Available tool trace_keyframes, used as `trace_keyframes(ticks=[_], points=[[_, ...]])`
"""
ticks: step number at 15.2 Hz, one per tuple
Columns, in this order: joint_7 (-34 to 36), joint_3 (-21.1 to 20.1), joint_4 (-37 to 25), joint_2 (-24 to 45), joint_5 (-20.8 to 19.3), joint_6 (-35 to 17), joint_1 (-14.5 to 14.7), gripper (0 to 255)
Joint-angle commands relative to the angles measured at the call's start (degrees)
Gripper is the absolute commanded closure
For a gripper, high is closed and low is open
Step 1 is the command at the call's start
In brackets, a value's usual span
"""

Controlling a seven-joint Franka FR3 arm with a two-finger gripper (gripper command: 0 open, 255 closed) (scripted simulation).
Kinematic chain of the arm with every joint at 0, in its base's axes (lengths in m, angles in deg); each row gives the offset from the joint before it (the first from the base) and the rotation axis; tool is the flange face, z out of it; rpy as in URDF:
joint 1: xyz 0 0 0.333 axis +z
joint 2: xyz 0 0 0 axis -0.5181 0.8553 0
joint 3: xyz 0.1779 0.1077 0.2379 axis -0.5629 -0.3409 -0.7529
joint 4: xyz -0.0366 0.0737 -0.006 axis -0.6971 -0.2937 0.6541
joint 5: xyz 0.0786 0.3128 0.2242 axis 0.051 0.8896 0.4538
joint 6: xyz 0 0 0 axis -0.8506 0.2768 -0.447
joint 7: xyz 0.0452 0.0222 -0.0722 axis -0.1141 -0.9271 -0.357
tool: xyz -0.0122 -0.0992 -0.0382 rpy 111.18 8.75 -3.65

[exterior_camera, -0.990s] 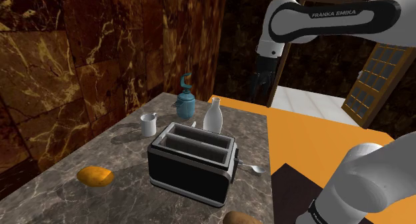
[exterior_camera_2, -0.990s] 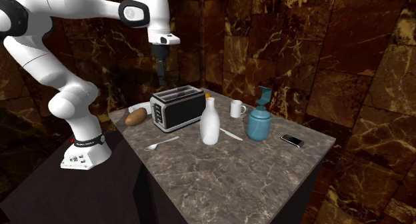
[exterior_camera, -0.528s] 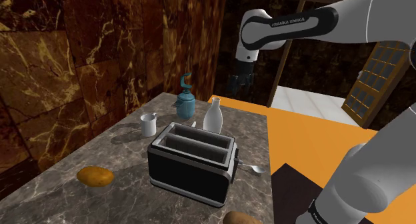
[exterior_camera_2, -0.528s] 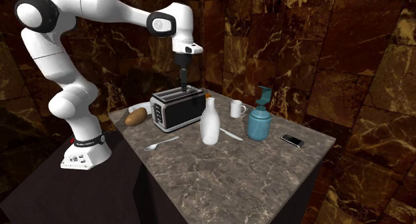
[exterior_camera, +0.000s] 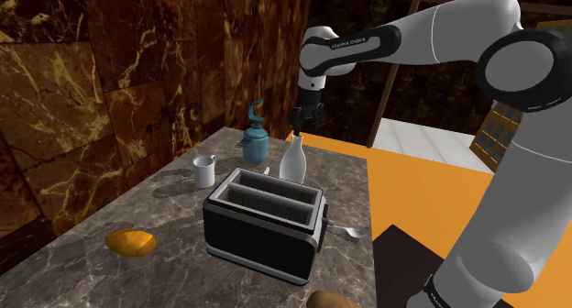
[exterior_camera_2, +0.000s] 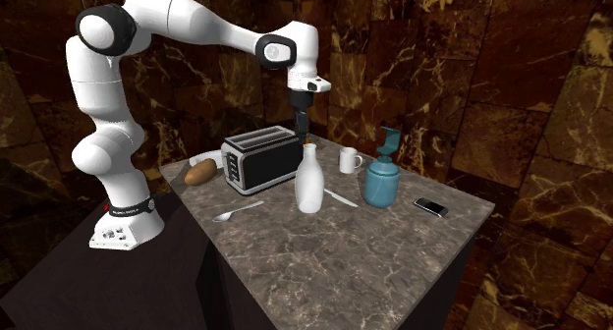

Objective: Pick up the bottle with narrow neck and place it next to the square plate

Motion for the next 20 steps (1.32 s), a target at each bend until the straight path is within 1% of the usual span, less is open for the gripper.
trace_keyframes(ticks=[1, 2, 3, 11, 18, 19, 20], points=[[0.0, 0.0, -4.9, 4.9, 0.0, 0.1, 0.0, 0], [0.1, -0.1, -7.4, 7.2, -0.1, 0.3, 0.1, 0], [0.1, -0.1, -8.6, 8.4, -0.1, 0.4, 0.1, 0], [0.1, -0.1, -3.9, 9.2, -0.1, -5.2, 0.1, 0], [0.1, -0.1, -3.9, 9.2, -0.1, -5.2, 0.1, 0], [0.1, -0.1, -3.9, 9.2, -0.1, -5.2, 0.1, 255], [0.1, -0.1, -3.9, 9.2, -0.1, -5.2, 0.1, 255]])
